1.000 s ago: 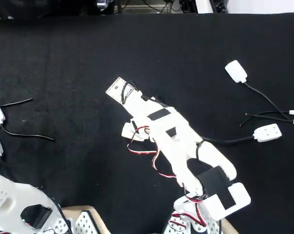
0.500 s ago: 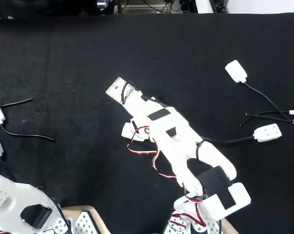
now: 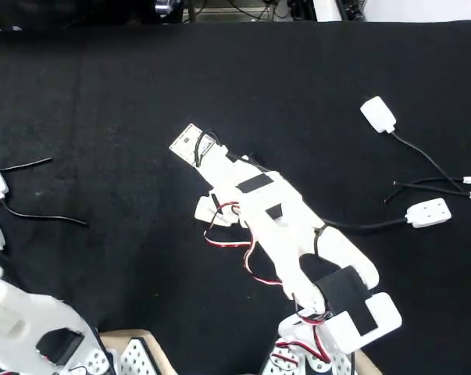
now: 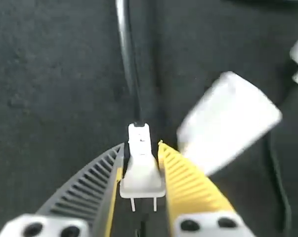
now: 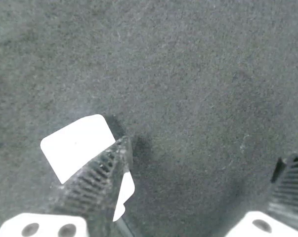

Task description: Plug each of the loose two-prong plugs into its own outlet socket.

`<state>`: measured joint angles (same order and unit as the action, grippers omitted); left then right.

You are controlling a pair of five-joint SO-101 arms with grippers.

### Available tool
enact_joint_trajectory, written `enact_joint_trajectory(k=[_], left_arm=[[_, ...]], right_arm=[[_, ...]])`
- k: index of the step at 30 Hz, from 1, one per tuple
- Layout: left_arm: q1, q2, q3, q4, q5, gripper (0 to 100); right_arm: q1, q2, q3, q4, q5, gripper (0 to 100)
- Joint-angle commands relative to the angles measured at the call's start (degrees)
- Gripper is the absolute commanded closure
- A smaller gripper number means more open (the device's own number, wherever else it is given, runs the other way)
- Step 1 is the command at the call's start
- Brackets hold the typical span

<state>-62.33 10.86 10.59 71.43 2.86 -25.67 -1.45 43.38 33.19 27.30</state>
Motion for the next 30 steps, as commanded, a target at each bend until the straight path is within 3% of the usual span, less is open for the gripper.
enact_joint_trajectory(k=[1, 6, 13, 16, 22, 30], left_arm=[[2.86, -8.79, -3.12, 4.84, 1.32, 97], [5.41, -14.24, -3.03, 8.97, 6.07, 97], [10.59, -18.02, -3.03, 13.27, 7.30, 97], [12.26, -17.76, -2.15, 13.19, 10.37, 97], [22.20, -18.29, 5.76, 8.79, 14.24, 97], [32.31, -18.37, 9.10, 5.27, 20.22, 97]], right_arm=[[-2.90, -0.22, -0.48, 1.58, 0.09, 55.1], [-7.30, -5.67, -0.75, 7.38, 0.00, 56.9], [-7.74, -20.26, -0.31, 15.30, -0.44, 84.6], [-7.91, -23.87, -0.22, 17.14, -0.44, 91.7], [-10.99, -28.00, -0.31, 17.93, -0.44, 92.2], [-25.76, -35.65, 3.30, 17.93, -0.53, 92.4]])
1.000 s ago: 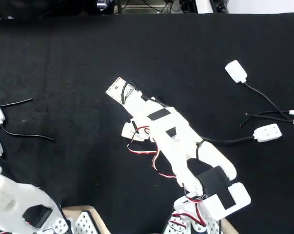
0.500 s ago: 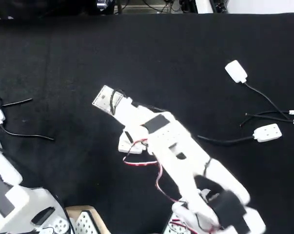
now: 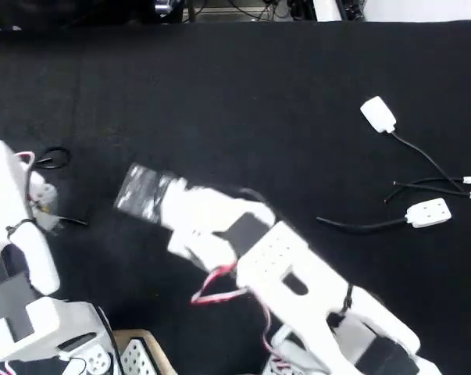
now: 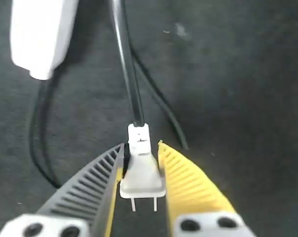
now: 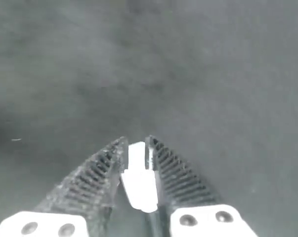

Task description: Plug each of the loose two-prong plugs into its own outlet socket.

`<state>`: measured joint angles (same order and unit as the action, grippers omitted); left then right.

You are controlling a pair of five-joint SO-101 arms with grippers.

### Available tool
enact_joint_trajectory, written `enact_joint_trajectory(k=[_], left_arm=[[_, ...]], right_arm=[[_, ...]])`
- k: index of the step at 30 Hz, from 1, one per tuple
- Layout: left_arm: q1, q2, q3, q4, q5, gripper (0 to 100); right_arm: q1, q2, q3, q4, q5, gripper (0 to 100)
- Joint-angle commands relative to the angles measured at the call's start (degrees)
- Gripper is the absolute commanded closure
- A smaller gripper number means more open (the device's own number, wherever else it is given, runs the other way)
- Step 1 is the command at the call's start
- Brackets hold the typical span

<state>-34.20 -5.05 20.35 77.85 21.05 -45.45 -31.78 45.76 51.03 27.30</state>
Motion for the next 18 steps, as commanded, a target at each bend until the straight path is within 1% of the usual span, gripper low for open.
enact_joint_trajectory(k=[1, 6, 12, 15, 18], left_arm=[[4.97, -2.73, -1.10, -0.79, 2.55, 97], [11.47, -8.18, -1.27, 0.62, 5.54, 97], [21.41, -19.08, 1.01, 0.26, 11.69, 97], [25.80, -24.26, 5.76, -3.16, 11.96, 97], [30.73, -29.27, 10.68, -7.03, 11.87, 97]], right_arm=[[-6.95, -7.16, 1.71, 0.09, -0.44, 92.4], [-7.30, -20.79, 6.81, 0.09, 0.00, 92.4], [-7.38, -47.96, 20.09, -2.37, 0.00, 92.6], [-7.38, -63.60, 29.41, -3.60, 0.00, 99.0], [-7.30, -76.00, 35.03, -1.23, 0.00, 98.8]])
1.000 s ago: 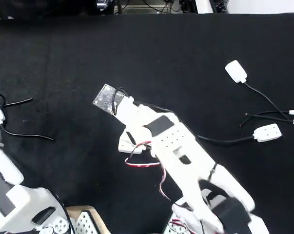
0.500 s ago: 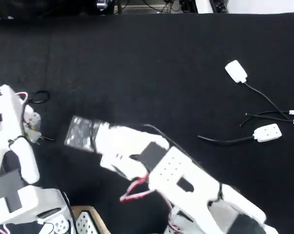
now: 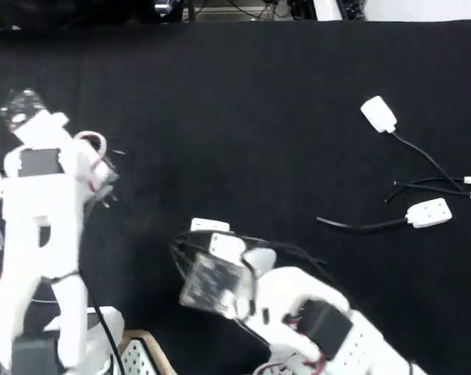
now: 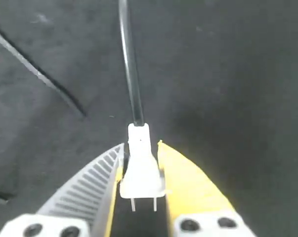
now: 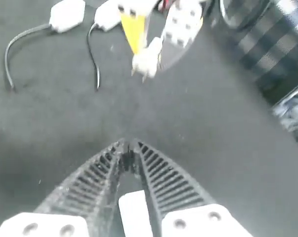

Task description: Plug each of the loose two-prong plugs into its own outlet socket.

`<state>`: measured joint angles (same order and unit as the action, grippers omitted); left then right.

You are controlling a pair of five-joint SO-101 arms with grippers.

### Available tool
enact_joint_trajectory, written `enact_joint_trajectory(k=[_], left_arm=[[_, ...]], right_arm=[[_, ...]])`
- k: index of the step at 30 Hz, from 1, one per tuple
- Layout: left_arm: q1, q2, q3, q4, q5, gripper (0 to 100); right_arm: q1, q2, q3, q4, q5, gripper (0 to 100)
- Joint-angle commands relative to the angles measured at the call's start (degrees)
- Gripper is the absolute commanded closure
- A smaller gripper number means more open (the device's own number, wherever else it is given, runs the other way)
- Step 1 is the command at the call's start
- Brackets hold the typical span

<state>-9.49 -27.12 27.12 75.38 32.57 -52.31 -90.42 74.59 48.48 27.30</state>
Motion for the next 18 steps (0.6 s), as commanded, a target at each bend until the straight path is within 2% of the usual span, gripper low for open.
enact_joint_trajectory(k=[1, 7, 12, 18], left_arm=[[7.69, -8.97, 5.23, -5.36, 0.35, 97], [18.24, -16.35, 8.84, -6.86, 0.62, 97], [23.69, -16.79, 9.45, -6.86, 0.26, 97], [22.02, -17.41, 9.98, -6.42, 0.35, 97]], right_arm=[[-0.44, -20.00, 6.73, 2.55, 0.00, 98.7], [-0.44, -18.95, 5.49, 4.13, -0.18, 98.7], [-0.35, -16.66, 5.41, -1.14, 0.00, 98.7], [0.53, -12.09, 5.14, -5.98, -0.53, 98.7]])
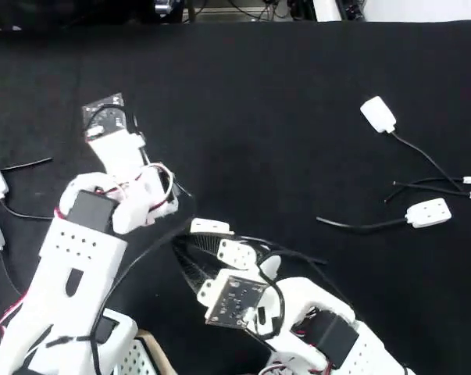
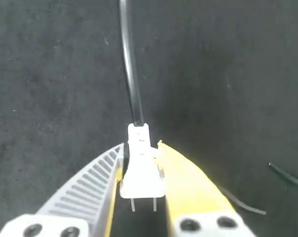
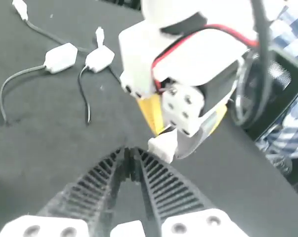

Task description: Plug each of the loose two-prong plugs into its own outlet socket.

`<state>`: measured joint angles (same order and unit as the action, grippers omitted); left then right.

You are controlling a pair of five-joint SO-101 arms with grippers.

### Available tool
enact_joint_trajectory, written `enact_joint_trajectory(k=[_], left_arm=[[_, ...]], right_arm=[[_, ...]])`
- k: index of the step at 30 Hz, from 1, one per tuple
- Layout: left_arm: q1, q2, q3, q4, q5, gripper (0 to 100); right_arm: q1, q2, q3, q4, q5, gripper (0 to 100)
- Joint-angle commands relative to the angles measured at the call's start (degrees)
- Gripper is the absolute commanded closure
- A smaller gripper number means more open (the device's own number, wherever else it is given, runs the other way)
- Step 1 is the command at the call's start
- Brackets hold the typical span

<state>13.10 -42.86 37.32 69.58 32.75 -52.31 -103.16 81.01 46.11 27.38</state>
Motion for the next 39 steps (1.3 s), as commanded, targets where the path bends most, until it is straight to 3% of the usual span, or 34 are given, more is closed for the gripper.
enact_joint_trajectory(k=[1, 18, 24, 31, 39], left_arm=[[-0.57, -1.67, -0.22, -0.62, 0.18, 97], [-1.10, -3.16, -1.63, 0.97, 0.26, 97], [-0.66, -11.16, 1.36, 0.35, 0.44, 97], [-1.10, -20.92, 9.63, -5.80, 0.53, 97], [-1.10, -22.68, 11.82, -7.56, 0.62, 97]], right_arm=[[1.23, 1.89, -1.19, -4.48, -1.41, 98.7], [9.05, 30.11, -3.91, -21.54, -10.99, 98.7], [9.23, 34.77, -5.67, -22.42, -10.99, 98.7], [8.97, 34.77, -9.45, -17.05, -10.55, 98.7], [7.65, 33.89, -10.86, -12.92, -10.90, 98.7]])
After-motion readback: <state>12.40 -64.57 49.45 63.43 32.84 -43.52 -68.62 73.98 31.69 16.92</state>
